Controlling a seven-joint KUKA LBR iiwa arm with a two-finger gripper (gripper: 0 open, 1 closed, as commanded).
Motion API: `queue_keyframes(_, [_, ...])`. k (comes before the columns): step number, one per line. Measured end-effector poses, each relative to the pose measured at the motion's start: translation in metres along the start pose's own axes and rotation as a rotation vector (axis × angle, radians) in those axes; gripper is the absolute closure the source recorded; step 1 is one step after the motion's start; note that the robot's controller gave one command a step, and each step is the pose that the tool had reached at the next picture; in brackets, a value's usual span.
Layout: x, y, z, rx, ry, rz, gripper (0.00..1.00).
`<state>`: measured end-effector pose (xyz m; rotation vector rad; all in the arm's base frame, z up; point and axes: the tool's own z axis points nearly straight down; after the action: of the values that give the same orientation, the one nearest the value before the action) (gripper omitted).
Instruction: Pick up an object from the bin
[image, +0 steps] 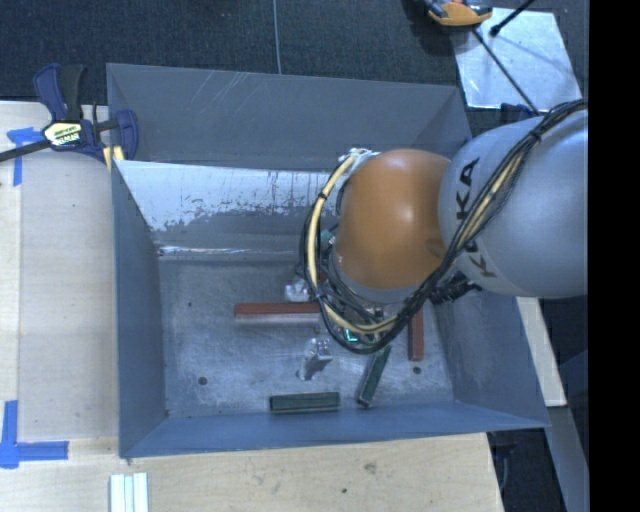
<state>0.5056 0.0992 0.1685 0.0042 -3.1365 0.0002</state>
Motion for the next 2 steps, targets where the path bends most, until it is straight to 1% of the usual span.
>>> queue_keyframes(1, [-0.002, -0.001, -0.003, -0.001, -0.008, 0.002, 0.0])
queue_keyframes(2, [-0.052, -0.005, 0.049, 0.0, -0.014, -0.13, 0.0])
